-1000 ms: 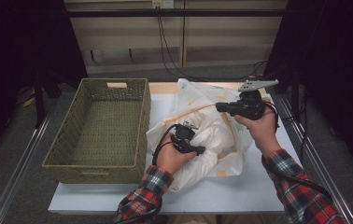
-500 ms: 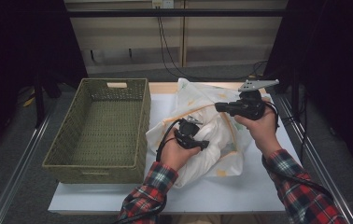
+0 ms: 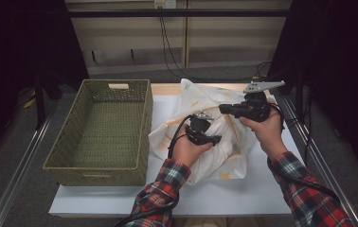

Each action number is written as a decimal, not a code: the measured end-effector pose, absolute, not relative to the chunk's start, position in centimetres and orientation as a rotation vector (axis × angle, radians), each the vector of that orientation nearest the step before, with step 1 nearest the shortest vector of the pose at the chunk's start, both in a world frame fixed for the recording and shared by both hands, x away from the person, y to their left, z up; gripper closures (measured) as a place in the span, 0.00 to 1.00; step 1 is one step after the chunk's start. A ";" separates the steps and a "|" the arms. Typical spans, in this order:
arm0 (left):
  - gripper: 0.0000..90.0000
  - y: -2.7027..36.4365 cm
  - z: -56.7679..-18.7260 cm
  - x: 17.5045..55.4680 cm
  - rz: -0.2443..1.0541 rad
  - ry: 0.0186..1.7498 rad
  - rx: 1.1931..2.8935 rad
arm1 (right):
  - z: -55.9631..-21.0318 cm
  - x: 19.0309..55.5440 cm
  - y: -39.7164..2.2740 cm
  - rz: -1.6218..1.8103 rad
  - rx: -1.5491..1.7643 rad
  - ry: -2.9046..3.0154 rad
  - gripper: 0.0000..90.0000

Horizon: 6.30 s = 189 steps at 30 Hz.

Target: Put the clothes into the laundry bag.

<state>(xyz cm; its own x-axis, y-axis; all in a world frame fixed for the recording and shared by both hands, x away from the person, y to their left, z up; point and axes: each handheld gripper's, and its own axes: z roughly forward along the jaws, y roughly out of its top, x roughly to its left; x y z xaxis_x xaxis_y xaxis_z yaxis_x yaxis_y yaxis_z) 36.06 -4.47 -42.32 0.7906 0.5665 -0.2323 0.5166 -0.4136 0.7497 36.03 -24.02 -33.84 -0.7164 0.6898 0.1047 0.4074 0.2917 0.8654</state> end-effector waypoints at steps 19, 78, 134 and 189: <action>0.11 -1.2 -42.3 33.7 0.119 0.808 2.141 | -34.5 35.9 -24.1 1.354 1.027 2.278 0.99; 0.48 -3.8 -43.4 35.8 0.127 0.799 2.073 | -34.9 35.0 -24.8 1.370 1.049 2.272 1.00; 0.77 -2.0 -45.0 33.4 0.017 0.757 2.181 | -35.1 34.5 -25.1 1.328 1.069 2.276 0.99; 0.53 -5.2 -45.6 34.8 0.155 0.735 2.050 | -35.3 34.5 -25.3 1.339 1.065 2.275 0.99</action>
<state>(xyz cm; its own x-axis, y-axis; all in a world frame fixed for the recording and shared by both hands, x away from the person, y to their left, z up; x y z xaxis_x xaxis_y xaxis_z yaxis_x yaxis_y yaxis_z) 34.84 -5.23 -45.61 0.8134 0.5562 -0.1704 0.4399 -0.3963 0.8059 34.46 -25.29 -35.31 -0.6830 0.7218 0.1118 0.4482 0.2933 0.8444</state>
